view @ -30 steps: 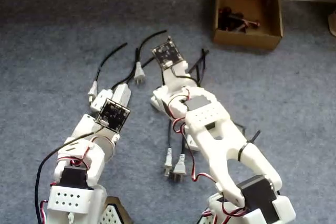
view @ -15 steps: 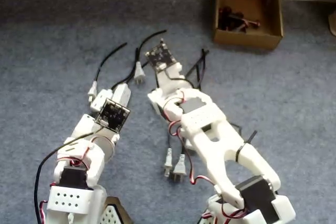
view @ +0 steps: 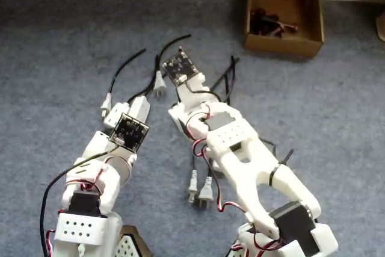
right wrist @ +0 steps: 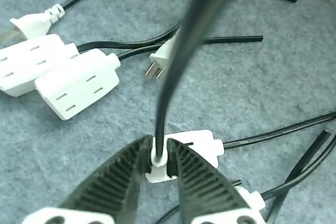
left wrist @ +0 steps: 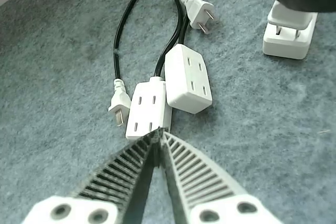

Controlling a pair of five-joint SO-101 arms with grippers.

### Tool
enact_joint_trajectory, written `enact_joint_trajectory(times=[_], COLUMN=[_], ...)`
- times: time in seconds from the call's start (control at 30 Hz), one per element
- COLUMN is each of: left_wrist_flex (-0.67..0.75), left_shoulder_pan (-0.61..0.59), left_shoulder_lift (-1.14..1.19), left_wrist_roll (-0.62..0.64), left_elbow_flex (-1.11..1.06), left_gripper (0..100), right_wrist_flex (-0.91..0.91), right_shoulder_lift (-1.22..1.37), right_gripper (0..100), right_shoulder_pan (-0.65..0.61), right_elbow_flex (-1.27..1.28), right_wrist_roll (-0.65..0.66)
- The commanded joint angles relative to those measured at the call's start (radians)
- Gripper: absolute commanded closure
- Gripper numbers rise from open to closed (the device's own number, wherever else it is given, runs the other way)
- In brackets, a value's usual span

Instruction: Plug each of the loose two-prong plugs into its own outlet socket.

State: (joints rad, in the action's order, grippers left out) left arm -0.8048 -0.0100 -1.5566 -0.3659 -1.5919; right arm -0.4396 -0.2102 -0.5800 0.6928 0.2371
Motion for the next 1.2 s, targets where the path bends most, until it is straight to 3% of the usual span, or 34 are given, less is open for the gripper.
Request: enact_joint_trajectory(times=[0.0, 0.87, 1.17], left_wrist_flex=[0.021, 0.021, 0.021], left_shoulder_pan=[-0.007, -0.008, -0.008], left_shoulder_lift=[-0.015, -0.015, -0.015], left_wrist_roll=[0.003, 0.003, 0.003], left_elbow_flex=[0.008, 0.005, 0.004], left_gripper=[99, 99, 99], right_wrist_flex=[0.016, 0.134, 0.131], right_shoulder_lift=[-0.058, -0.042, 0.142], right_gripper=[99.1, 99.1, 99.0], right_shoulder_pan=[-0.042, 0.013, 0.012], right_elbow_flex=[-0.001, 0.176, 0.147], right_wrist_roll=[0.034, 0.040, 0.040])
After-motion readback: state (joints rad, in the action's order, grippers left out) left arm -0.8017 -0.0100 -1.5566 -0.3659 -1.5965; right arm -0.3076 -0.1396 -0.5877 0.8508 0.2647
